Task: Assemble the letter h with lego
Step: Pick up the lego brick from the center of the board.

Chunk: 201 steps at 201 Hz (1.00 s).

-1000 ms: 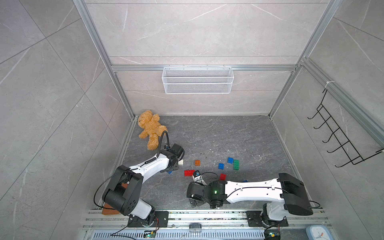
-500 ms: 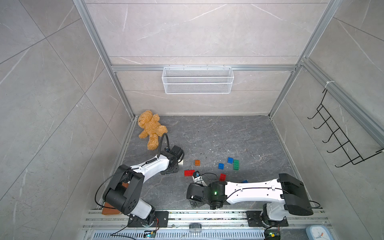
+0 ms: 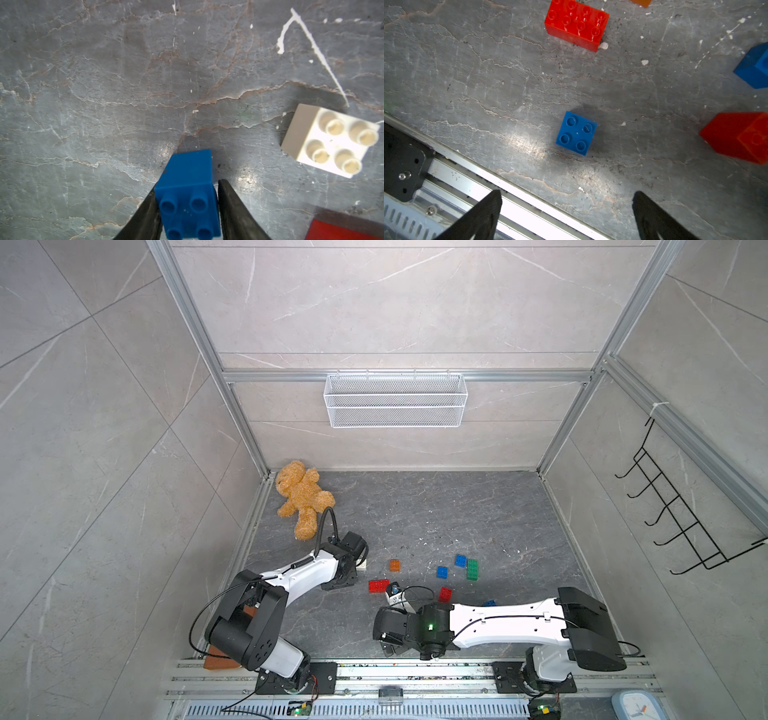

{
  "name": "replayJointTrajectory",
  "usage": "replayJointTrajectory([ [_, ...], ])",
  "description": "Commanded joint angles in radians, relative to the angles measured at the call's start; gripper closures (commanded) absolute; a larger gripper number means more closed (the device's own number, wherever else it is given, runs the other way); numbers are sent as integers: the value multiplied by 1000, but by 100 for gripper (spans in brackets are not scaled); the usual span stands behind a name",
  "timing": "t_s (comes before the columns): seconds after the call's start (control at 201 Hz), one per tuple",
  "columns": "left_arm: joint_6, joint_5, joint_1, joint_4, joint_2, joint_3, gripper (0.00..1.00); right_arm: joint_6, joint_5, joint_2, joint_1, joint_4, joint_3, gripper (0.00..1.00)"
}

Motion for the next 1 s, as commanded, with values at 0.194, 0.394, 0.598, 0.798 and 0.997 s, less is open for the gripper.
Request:
replayJointTrajectory([
  [0.194, -5, -9, -4, -4, -41, -5, 62, 13, -34, 45, 7, 13, 26, 0],
  [0.394, -8, -12, -4, -5, -51, -10, 67, 14, -58, 38, 7, 44, 21, 0],
  [0.598, -22, 12, -10, -19, -96, -24, 97, 34, -81, 39, -4, 56, 20, 0],
  [0.798, -51, 55, -40, -49, -220, -64, 100, 59, -150, 28, -58, 124, -18, 6],
  [0.997, -98, 76, -84, -96, -342, -102, 100, 65, -157, 24, -117, 148, -47, 12],
])
